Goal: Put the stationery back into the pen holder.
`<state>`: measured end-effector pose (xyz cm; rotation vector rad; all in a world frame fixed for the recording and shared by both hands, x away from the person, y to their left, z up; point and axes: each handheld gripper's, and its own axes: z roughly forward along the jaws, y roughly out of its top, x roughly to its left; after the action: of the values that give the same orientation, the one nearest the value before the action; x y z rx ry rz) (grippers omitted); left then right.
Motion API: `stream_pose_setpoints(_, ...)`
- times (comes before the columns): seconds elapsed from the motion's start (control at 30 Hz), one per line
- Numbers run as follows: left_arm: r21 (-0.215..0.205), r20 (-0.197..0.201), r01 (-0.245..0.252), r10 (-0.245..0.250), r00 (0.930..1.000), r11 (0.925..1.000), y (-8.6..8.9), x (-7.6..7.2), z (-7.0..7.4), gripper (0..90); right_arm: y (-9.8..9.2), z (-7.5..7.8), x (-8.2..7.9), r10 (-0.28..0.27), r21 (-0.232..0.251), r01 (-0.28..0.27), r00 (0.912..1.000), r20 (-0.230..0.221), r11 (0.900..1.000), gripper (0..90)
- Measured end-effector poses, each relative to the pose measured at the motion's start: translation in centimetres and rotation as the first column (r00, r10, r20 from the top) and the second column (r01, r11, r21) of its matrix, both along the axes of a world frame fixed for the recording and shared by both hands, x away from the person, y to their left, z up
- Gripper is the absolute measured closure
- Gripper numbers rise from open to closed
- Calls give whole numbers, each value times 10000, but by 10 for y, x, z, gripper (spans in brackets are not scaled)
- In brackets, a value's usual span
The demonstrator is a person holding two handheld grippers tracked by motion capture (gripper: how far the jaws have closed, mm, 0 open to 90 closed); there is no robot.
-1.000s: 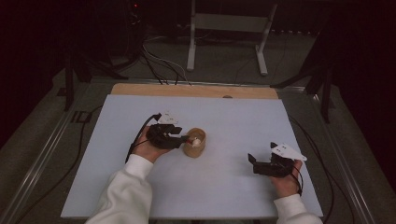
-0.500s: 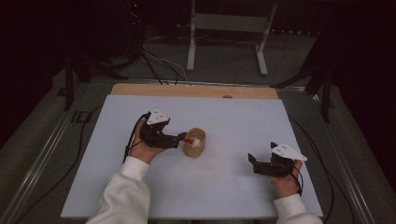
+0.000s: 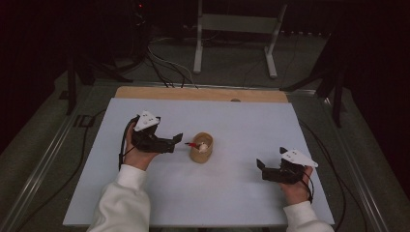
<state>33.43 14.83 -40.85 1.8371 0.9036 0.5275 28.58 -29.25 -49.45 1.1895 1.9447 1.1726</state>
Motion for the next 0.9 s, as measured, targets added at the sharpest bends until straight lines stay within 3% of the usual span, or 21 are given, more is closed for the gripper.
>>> stream_pose_setpoints(0.17,160,347,-408,402,9986,9990,10,-5,-1,2,0,0,-1,11,38,-11,10000,32,10000,0)
stream_pose_setpoints(0.2,249,510,-673,660,9965,9974,17,-8,-1,2,0,1,-1,18,35,-19,10000,37,10000,0)
stream_pose_setpoints(0.37,310,672,-1037,1014,9926,9941,29,-13,-4,2,1,1,-2,63,54,-64,9999,95,10000,0)
stream_pose_setpoints(0.9,236,742,-2280,2258,9714,9734,68,-40,-46,2,3,1,-8,245,153,-249,9994,233,9996,0)
